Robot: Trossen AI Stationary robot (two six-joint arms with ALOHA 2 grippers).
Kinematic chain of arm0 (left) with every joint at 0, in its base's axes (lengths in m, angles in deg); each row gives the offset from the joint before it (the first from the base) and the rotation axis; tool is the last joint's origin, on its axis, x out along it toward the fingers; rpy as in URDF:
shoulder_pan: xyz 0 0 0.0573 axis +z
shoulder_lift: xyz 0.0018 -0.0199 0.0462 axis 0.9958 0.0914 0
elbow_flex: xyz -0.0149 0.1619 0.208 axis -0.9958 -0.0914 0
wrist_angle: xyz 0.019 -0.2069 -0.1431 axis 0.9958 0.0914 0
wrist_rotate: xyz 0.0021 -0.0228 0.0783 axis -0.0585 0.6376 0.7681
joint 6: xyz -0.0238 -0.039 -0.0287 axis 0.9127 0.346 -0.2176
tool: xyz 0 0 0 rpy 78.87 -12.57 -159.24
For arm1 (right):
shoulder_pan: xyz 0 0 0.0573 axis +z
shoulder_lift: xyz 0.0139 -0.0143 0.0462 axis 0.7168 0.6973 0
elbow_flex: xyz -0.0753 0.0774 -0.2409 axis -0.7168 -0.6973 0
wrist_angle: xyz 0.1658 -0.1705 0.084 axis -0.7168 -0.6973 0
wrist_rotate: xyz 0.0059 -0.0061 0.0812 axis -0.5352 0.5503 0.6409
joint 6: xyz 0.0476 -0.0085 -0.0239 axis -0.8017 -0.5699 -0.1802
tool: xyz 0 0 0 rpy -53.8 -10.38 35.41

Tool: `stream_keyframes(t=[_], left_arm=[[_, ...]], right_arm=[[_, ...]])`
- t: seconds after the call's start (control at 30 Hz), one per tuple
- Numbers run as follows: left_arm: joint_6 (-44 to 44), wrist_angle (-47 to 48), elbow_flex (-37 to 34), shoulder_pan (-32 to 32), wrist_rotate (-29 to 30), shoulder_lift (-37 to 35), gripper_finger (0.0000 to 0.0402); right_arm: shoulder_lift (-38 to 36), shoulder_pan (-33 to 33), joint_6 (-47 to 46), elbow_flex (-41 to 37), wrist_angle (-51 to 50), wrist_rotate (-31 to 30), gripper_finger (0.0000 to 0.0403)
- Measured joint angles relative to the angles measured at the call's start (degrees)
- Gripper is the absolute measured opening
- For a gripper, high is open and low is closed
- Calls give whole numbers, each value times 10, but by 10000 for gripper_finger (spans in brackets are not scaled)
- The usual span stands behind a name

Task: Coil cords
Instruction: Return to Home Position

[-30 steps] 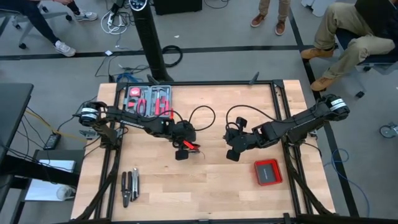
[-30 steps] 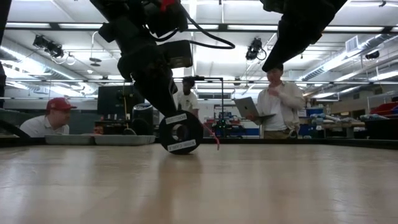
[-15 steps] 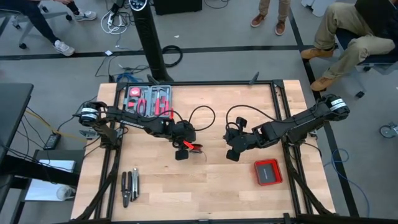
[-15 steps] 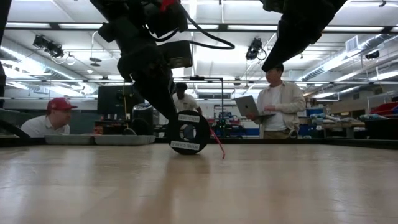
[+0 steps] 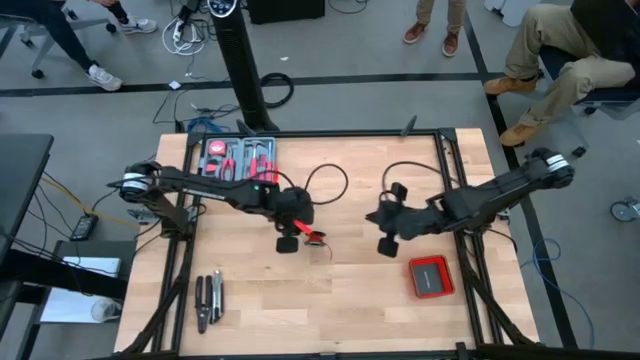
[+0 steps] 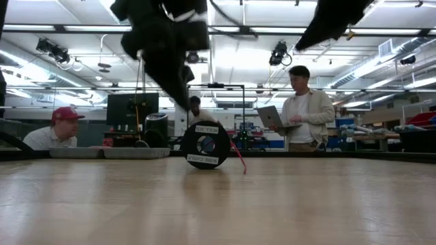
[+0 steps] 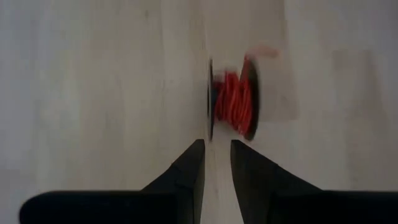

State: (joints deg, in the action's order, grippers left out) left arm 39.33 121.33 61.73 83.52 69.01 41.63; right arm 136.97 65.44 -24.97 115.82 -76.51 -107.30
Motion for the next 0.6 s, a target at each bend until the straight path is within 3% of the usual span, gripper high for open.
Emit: stream_keyframes(t=[0.23,0.37,0.5,0.6], left_arm=[[-41,-42,6,0,6,-104,81],[-68,-113,-15,0,11,-185,80],[-88,-227,-94,0,13,-274,80],[-88,-298,-171,1,18,-332,80]], right_arm=[[-130,20,83,-81,89,-5,20],[-212,15,164,-172,232,97,20],[-269,2,224,-269,382,235,20],[-294,-7,238,-326,455,270,20]])
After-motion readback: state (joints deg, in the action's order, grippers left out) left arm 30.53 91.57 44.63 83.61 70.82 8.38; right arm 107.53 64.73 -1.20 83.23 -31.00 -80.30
